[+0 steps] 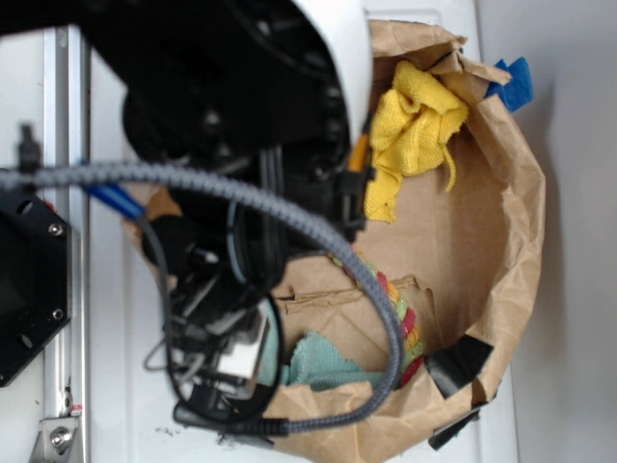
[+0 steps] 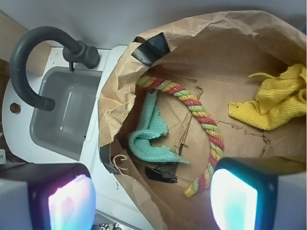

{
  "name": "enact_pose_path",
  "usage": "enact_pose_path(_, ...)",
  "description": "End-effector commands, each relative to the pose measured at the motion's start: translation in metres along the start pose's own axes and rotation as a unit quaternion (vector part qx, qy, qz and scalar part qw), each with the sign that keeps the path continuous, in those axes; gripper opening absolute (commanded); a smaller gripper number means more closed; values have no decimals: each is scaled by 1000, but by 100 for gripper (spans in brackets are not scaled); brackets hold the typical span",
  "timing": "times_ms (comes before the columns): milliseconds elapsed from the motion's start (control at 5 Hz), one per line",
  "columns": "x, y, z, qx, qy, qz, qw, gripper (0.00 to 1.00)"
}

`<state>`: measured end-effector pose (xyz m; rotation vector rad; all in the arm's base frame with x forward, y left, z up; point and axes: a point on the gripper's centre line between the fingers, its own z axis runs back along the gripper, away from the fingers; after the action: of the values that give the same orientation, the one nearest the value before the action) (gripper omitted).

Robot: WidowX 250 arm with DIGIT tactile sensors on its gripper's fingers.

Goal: Grab the multicolored rope.

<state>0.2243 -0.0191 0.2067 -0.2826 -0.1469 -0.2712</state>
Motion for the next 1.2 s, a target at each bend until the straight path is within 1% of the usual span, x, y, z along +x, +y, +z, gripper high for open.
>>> enact_pose_path(0, 38, 46, -36, 57, -32, -8, 998, 100)
enact_pose_path(200, 40, 55, -59, 69, -33, -40, 996, 100)
enact_pose_path(400, 10, 38, -88, 70, -21, -71, 995, 100)
enact_pose_path(600, 17, 51, -109, 74, 2, -78, 994, 100)
enact_pose_path(800, 28, 65, -126, 63, 17, -77, 995, 100)
enact_pose_path(1000, 7, 50, -137, 54, 15, -77, 995, 100)
